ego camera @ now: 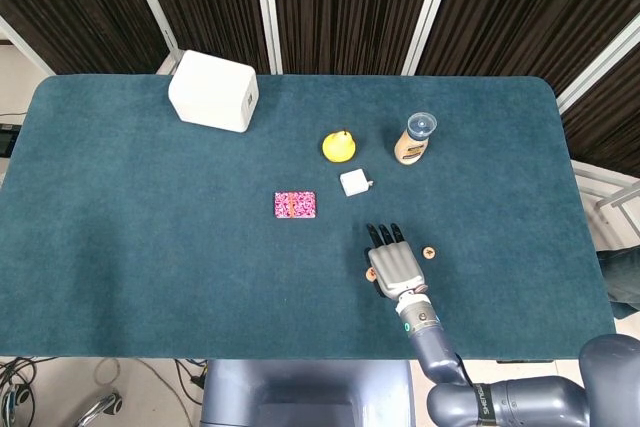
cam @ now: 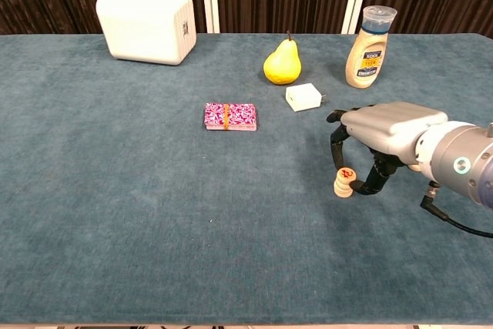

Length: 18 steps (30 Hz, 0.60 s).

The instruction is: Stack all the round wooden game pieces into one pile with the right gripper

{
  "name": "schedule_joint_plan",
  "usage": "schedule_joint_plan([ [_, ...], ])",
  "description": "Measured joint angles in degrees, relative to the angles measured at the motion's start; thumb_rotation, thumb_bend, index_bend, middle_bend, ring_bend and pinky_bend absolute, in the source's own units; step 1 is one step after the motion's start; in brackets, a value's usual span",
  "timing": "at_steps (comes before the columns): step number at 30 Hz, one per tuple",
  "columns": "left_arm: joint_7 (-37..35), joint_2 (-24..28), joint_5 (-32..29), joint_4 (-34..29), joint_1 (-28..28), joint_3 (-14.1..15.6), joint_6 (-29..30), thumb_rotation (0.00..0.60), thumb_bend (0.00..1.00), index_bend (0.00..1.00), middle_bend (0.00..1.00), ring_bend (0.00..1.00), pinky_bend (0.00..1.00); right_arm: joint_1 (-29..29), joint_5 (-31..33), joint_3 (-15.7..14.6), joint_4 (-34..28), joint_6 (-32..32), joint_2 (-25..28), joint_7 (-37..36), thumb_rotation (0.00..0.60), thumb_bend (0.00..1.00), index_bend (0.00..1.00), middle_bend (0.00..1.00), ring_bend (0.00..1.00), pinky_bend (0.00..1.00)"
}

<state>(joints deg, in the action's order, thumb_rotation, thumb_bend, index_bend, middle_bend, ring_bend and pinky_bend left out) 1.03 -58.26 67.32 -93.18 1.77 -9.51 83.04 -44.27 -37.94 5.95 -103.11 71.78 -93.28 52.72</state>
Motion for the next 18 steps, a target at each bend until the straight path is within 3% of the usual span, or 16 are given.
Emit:
schedule_joint_plan([
  [13,0.21,-0.05,0.13,-0.11,0.02,0.07,0.08,0.6,0.09,0.0,0.0,0.0,0.05,0.14,-0.45,0.0,-1.46,0.61,1.01,-0.19,0.6,0.4,0.45,0.0,0.0,0.0],
  [18,0.26,-0.03,-0.02,-0.1,0.0,0.01,0.11,0.6,0.09,0.0,0.0,0.0,0.05,0.06,-0.32,0.73,-2.11,0.77,2.1,-0.41,0.6,0.4,0.37,0.0,0.0,0.0],
])
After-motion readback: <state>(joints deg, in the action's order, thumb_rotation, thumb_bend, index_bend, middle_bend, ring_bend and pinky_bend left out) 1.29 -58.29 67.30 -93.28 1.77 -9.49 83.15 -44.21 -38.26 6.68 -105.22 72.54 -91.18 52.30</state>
